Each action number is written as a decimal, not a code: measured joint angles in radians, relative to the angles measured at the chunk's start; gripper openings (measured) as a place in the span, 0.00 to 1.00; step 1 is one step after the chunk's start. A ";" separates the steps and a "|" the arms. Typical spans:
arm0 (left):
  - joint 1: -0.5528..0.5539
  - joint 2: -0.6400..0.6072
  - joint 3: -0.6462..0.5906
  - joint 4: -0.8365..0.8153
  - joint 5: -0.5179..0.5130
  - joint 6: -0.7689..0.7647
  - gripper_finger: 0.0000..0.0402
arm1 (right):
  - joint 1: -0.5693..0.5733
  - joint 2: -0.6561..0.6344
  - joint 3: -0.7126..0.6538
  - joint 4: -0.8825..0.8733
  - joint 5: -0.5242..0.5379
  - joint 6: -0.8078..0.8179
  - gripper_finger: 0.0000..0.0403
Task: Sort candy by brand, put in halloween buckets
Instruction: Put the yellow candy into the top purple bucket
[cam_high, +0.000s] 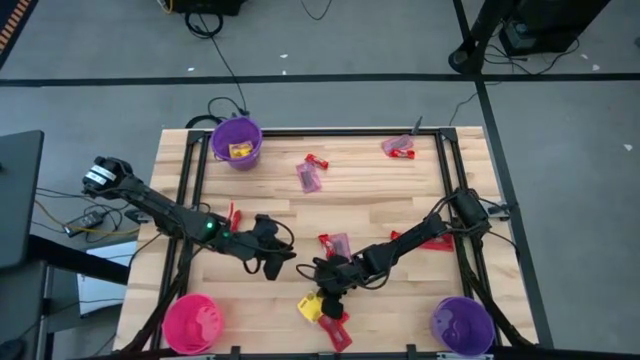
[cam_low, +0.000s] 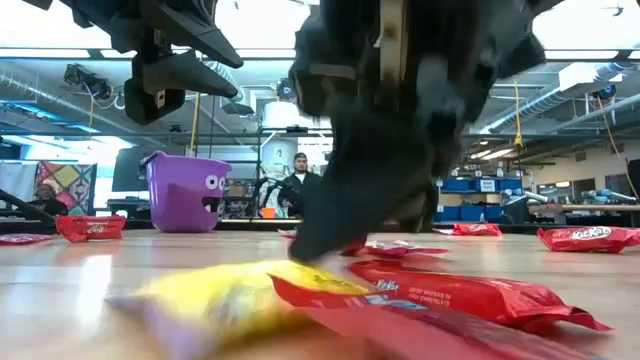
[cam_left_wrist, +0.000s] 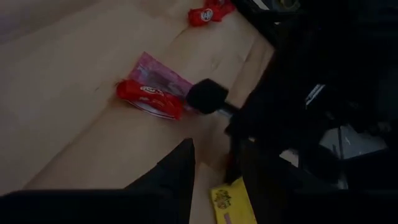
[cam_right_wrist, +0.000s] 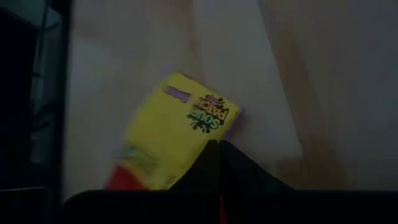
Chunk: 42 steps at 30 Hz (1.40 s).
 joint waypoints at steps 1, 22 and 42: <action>-0.004 0.000 0.000 0.000 0.000 -0.004 0.32 | 0.004 -0.016 0.000 -0.007 0.019 -0.005 0.01; -0.037 0.000 0.000 -0.018 0.002 -0.005 0.33 | -0.020 -0.017 -0.001 -0.065 -0.043 -0.076 0.45; -0.036 0.000 0.000 -0.019 -0.002 -0.007 0.33 | -0.016 0.055 0.001 0.070 -0.120 -0.100 0.03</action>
